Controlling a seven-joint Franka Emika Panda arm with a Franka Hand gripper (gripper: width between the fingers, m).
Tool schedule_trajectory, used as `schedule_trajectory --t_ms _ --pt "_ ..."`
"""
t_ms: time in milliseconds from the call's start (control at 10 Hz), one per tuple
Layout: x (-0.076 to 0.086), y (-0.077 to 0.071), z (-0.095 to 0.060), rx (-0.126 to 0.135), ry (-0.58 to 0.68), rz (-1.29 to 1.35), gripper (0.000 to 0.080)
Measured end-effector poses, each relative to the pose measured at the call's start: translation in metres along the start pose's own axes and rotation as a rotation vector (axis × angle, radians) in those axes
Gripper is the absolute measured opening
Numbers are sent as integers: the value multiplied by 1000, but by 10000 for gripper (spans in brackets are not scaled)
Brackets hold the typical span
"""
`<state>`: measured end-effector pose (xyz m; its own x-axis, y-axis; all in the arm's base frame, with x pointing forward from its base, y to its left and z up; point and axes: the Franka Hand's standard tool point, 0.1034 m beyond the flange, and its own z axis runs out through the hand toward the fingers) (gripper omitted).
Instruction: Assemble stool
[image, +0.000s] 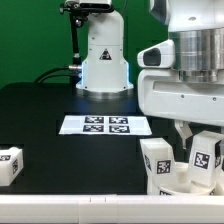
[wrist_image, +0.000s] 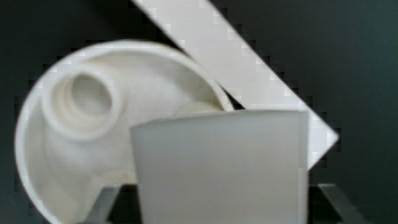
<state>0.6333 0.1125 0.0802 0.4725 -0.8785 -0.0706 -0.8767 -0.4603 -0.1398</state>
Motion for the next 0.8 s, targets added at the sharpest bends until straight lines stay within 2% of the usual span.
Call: schedule_trajectory --t_ms 200,300,400,500,600,800 --pt "-6 -2 2 13 12 266 338" --pt "-7 -2 2 15 8 282 412" --pt "-7 -2 2 15 6 281 412" --pt "-8 -3 2 15 7 240 547" --pt "-9 -3 1 15 6 171 628" --pt "-12 -7 -11 -12 -17 -150 643"
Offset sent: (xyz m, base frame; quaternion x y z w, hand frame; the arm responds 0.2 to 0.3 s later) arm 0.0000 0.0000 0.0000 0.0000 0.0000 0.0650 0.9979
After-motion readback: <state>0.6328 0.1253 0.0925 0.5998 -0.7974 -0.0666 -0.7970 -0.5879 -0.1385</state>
